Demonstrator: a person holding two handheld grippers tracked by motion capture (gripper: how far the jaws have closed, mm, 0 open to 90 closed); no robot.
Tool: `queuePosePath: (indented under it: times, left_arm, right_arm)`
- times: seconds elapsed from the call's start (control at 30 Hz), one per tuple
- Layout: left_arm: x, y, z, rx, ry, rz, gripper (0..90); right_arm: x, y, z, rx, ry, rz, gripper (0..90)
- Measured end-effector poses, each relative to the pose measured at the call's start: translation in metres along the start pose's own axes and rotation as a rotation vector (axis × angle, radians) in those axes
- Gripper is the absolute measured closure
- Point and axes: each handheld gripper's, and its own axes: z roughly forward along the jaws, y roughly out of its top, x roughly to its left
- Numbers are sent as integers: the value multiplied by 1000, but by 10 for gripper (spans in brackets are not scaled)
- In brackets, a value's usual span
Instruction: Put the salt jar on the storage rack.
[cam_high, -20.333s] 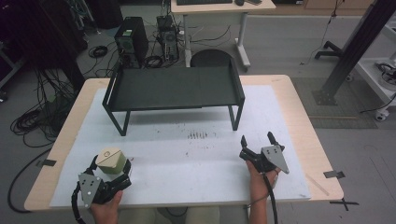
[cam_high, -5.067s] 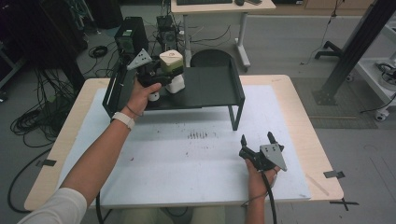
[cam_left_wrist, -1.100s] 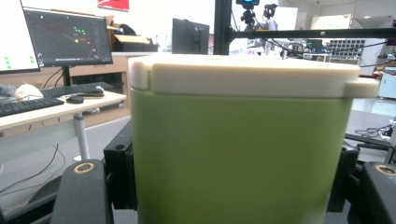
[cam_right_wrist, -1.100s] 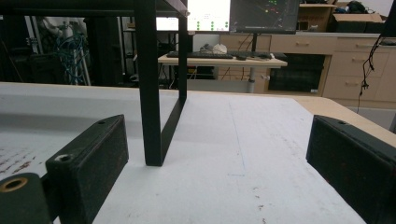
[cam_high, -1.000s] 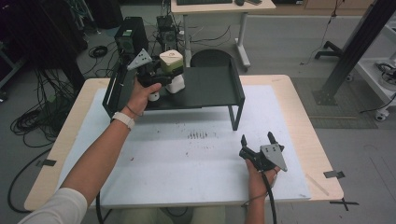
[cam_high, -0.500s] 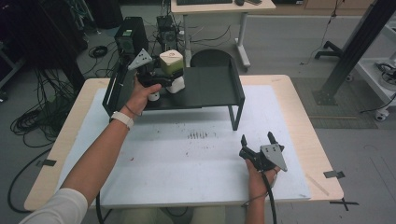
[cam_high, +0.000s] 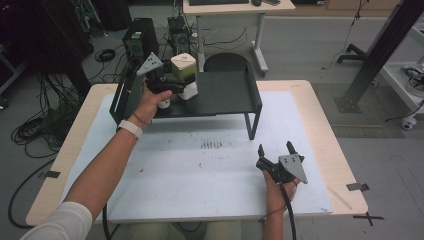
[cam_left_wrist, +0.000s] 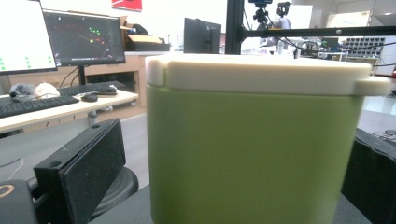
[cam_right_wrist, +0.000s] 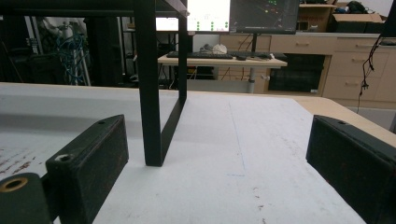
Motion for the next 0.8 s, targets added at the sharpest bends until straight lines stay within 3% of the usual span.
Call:
queuePosePath:
  times: [0.2,0.47,0.67,0.8]
  left_arm:
    - [-2,0,-9,0,-14,-2,17]
    - [-6,0,-18,3,23,10,14]
    - [-11,3,-29,-7,11,17,17]
    - [-15,8,-38,-18,27,23,16]
  right_arm:
    - [0,0,0,2,-1,-3,60]
    - [0,0,0,1,-1,-5,60]
    - [0,0,0,-1,-2,-4,60]
    - [0,0,0,-2,-1,-4,60]
